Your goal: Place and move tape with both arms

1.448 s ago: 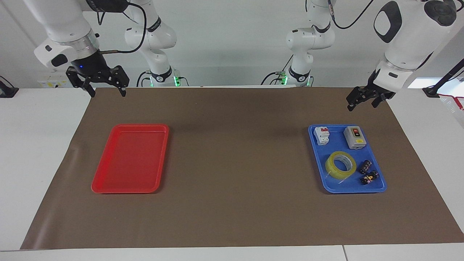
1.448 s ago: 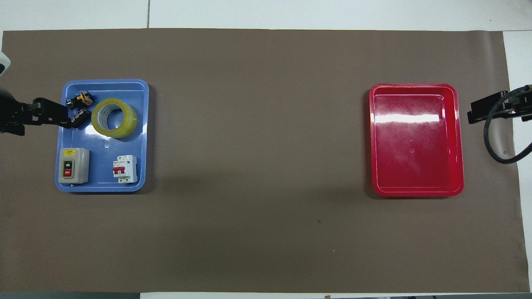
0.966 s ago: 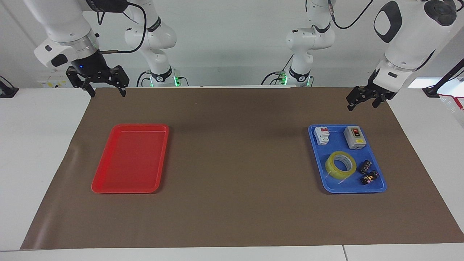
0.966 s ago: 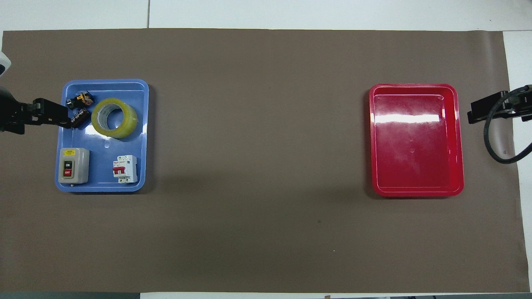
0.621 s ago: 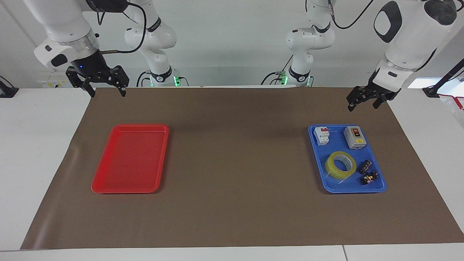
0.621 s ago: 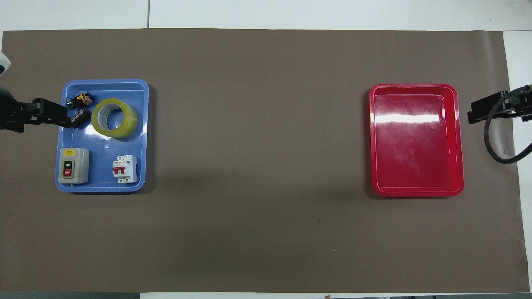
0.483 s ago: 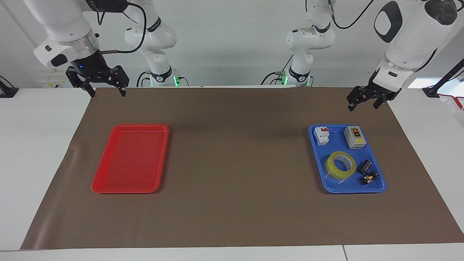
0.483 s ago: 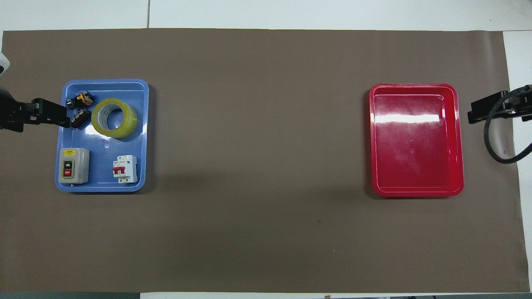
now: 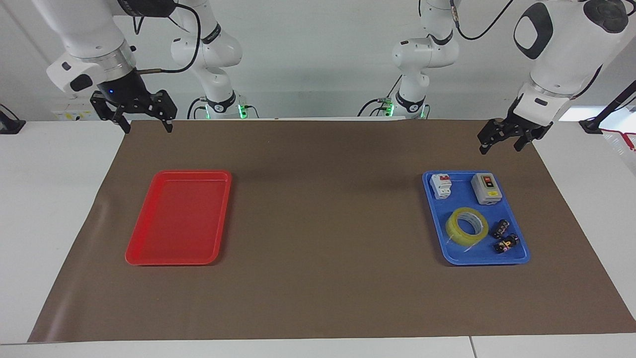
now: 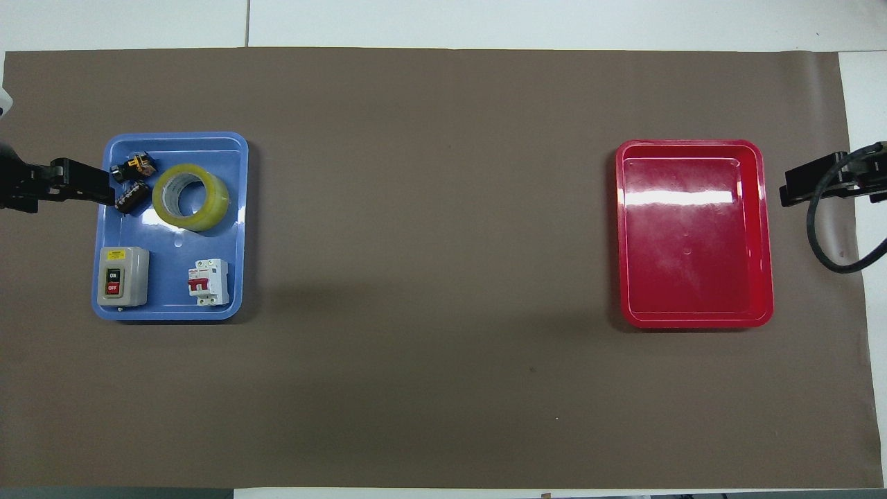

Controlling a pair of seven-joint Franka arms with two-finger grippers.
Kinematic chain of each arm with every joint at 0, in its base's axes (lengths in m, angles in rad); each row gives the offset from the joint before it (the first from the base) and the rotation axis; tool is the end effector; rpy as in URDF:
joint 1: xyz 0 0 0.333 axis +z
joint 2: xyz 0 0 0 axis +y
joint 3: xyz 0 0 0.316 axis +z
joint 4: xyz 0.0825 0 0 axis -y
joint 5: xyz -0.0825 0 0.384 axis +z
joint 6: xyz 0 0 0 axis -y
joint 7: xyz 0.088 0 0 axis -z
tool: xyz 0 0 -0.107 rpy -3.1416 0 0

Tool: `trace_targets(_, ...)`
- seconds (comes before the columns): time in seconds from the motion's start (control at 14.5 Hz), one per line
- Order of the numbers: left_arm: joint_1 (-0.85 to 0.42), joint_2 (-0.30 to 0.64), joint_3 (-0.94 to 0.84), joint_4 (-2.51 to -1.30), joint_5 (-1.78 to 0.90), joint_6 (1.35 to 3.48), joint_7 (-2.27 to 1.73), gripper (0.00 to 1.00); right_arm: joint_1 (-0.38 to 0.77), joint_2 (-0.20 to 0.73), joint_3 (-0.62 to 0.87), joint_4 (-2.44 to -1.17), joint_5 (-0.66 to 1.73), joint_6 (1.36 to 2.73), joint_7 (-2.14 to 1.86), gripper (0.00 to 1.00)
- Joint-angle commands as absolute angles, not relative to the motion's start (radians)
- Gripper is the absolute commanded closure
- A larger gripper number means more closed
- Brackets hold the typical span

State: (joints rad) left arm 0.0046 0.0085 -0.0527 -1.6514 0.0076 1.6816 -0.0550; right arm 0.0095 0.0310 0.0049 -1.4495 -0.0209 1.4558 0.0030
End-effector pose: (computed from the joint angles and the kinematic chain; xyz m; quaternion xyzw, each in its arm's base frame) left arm 0.5647 -0.0263 0.5912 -0.9999 -0.0031 -0.0110 0.0030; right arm 0.5526 0.0055 0.6540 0.9999 0.0046 -0.0123 0.0104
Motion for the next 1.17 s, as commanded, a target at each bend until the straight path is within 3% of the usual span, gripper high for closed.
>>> trace_targets(0.0,0.006,-0.035,-0.051,-1.753,0.028,1.781,-0.040,0.00,0.002,0.031,0.008,-1.448,-0.008,1.454,-0.017,0.00)
trace_targets(0.28,0.012,-0.017,-0.051,-1.850,0.028,1.937,-0.040,0.00,0.002,0.031,0.008,-1.448,-0.008,1.454,-0.017,0.00)
trace_targets(0.76,0.049,0.161,-0.049,-1.885,0.028,2.195,-0.032,0.00,0.000,0.029,0.008,-1.454,-0.008,1.454,-0.017,0.00)
trace_targets(1.1,0.078,0.210,-0.049,-2.006,0.028,2.402,0.006,0.04,0.000,0.029,0.008,-1.454,-0.008,1.454,-0.017,0.00)
